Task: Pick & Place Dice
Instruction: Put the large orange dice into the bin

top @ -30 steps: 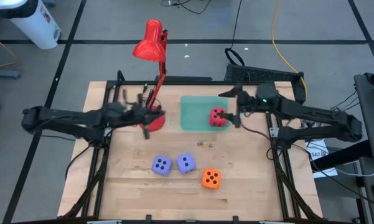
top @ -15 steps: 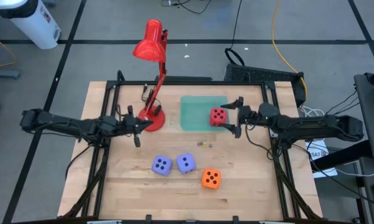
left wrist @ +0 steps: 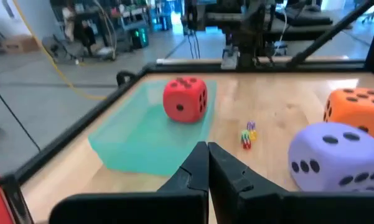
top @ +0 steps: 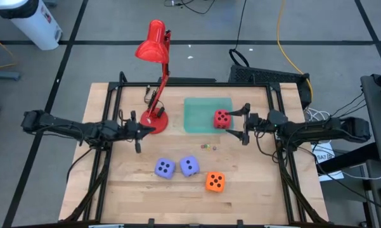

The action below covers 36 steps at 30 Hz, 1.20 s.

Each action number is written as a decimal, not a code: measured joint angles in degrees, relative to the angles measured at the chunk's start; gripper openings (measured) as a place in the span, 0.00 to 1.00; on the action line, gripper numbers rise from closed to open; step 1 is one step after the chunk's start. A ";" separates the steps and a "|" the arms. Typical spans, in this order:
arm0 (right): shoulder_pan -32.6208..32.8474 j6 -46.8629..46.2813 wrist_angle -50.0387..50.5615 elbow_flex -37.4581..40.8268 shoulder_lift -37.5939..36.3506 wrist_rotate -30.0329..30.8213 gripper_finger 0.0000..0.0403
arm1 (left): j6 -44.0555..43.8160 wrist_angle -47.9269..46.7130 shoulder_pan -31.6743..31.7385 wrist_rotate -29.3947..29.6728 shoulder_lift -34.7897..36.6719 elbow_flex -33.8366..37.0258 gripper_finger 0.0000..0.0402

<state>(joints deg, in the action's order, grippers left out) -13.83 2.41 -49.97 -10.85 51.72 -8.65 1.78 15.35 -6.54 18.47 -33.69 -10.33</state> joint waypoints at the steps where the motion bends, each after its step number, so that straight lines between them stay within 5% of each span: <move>1: 0.27 -0.14 -0.06 0.00 0.00 0.62 0.84 | 0.45 0.92 0.06 0.02 0.02 0.00 0.01; 6: 1.76 -0.20 -0.26 -0.02 0.00 5.58 0.55 | 0.61 2.22 0.10 -2.01 0.02 -0.02 0.01; 15: 6.44 3.95 -3.31 -0.04 0.00 5.77 0.05 | 0.14 1.34 0.12 -2.46 0.02 -0.04 0.01; 22: 10.74 6.48 -4.74 -0.09 0.00 14.81 0.06 | 0.34 1.78 0.12 -1.89 0.02 -0.04 0.03; 36: 12.45 8.91 -4.60 -0.09 0.02 14.67 0.00 | 1.10 2.23 0.12 -1.82 0.02 -0.07 0.04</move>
<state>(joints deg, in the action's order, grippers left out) -1.39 11.32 -54.57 -10.94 51.75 6.02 2.87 17.58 -6.42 16.64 -33.67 -10.39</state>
